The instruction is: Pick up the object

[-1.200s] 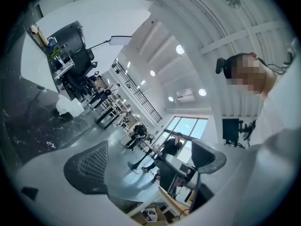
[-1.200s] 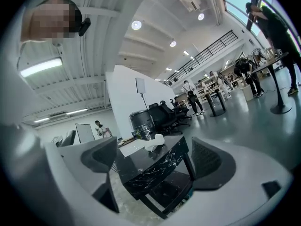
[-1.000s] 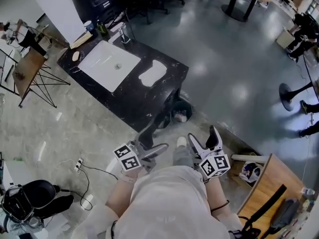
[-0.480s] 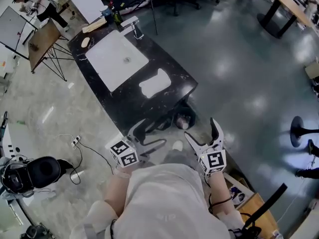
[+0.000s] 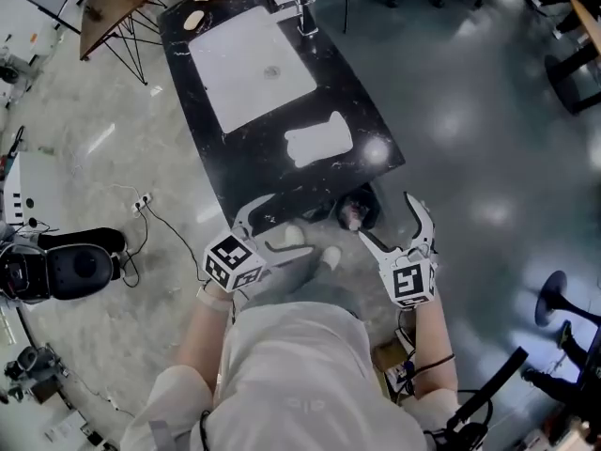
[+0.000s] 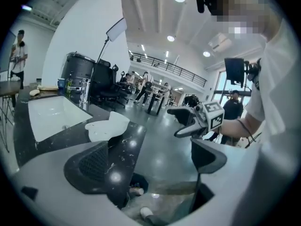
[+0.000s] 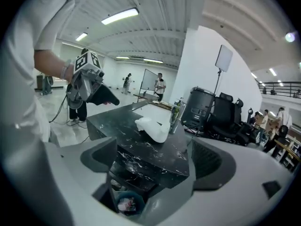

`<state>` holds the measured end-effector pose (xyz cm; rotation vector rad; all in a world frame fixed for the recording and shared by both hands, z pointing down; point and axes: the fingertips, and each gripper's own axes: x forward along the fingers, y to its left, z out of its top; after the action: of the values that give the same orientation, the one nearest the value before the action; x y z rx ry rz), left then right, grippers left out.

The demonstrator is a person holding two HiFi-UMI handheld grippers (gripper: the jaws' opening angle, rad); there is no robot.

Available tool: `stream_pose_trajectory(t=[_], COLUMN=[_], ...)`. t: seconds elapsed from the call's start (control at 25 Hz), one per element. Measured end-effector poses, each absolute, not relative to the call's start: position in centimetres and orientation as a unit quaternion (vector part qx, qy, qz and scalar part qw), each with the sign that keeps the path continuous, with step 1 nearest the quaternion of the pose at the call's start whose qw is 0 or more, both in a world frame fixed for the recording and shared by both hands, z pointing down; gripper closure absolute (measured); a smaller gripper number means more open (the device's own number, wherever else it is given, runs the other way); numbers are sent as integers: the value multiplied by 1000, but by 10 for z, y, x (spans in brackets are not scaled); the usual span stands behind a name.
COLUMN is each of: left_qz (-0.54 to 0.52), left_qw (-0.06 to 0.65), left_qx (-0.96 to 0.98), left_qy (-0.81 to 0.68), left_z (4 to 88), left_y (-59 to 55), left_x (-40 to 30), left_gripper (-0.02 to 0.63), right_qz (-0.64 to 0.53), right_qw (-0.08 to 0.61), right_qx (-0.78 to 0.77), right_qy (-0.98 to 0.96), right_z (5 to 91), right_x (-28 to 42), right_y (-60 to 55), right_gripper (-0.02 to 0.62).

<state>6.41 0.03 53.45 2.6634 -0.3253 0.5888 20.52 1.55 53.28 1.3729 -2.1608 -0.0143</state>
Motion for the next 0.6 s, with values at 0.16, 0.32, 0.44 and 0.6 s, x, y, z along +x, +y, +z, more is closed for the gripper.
stream_pose_trajectory(t=[0.16, 0.32, 0.44, 0.6], left_qz=[270, 318, 351, 389], left_qw=[165, 111, 82, 58], left_qx=[940, 932, 924, 912], left_qy=[-126, -135, -129, -113], left_z=[549, 559, 564, 571], left_y=[-15, -40, -57, -78], left_x=[57, 57, 64, 71], left_gripper=[75, 75, 74, 74], right_qz=[-29, -51, -79, -104], right_qw=[337, 378, 412, 444], right_qx=[455, 395, 351, 301], right_qy=[-823, -836, -837, -838], right_z=[543, 550, 556, 558], right_x=[193, 177, 166, 150], right_y=[-9, -35, -57, -83], right_gripper=[129, 129, 129, 129])
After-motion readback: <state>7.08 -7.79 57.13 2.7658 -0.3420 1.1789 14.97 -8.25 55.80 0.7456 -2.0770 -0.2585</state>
